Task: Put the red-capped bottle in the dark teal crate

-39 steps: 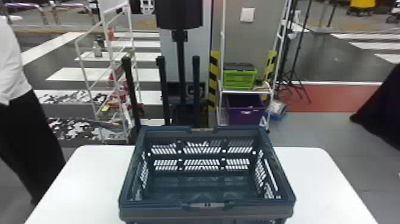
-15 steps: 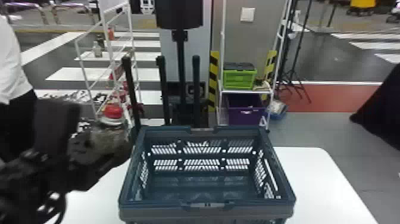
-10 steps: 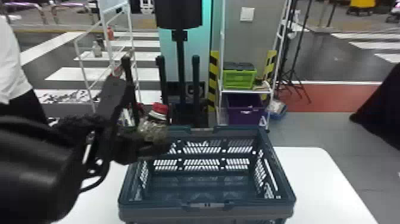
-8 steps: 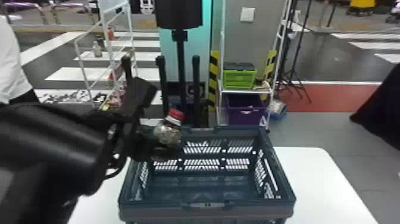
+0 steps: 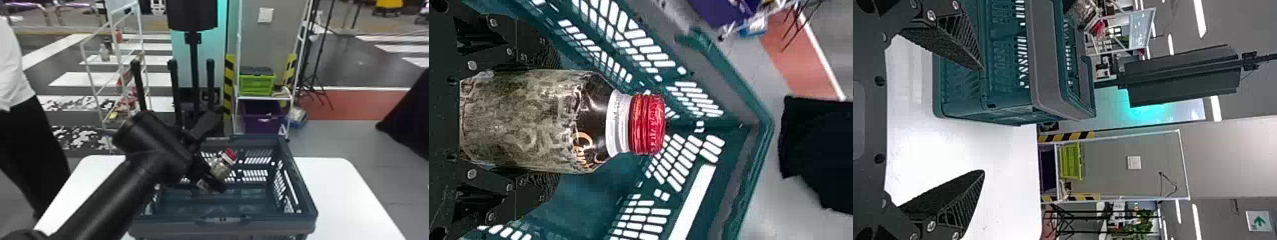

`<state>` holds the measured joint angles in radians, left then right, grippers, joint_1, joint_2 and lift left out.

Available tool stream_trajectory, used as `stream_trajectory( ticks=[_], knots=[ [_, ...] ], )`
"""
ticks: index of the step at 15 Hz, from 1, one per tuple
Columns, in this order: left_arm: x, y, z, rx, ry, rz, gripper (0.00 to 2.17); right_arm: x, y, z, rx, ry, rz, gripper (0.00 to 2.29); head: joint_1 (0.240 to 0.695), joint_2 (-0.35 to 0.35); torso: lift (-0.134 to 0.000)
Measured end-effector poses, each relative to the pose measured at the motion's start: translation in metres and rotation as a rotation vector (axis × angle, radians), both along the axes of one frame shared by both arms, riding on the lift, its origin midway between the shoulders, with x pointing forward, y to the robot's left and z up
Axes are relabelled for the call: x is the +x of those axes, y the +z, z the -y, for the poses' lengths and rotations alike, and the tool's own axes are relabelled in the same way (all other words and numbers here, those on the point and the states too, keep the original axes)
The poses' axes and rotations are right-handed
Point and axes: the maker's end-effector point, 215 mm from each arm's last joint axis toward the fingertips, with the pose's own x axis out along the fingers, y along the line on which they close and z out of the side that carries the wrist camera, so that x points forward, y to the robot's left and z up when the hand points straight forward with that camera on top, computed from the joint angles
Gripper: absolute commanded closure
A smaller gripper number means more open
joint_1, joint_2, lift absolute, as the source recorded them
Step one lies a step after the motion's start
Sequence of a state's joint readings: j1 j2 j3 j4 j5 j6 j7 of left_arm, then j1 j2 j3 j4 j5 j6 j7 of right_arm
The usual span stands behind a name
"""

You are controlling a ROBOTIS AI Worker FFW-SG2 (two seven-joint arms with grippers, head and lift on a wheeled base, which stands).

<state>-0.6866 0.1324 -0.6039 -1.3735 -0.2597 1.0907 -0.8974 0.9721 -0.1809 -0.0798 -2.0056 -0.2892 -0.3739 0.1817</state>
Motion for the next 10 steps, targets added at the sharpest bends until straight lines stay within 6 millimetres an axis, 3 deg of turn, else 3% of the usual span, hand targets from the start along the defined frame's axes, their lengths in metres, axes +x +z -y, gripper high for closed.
stream_trajectory(
  ticks=[5,10],
  knots=[
    [0.018,-0.05,0.018,0.098,-0.145,0.006,1.85,-0.001,0.0,0.001,0.003,-0.008,0.005,0.15,0.499,0.0,0.0],
    [0.013,-0.089,-0.003,0.189,-0.206,-0.008,1.85,-0.001,-0.002,0.0,0.006,-0.011,0.006,0.15,0.499,0.0,0.0]
  ],
)
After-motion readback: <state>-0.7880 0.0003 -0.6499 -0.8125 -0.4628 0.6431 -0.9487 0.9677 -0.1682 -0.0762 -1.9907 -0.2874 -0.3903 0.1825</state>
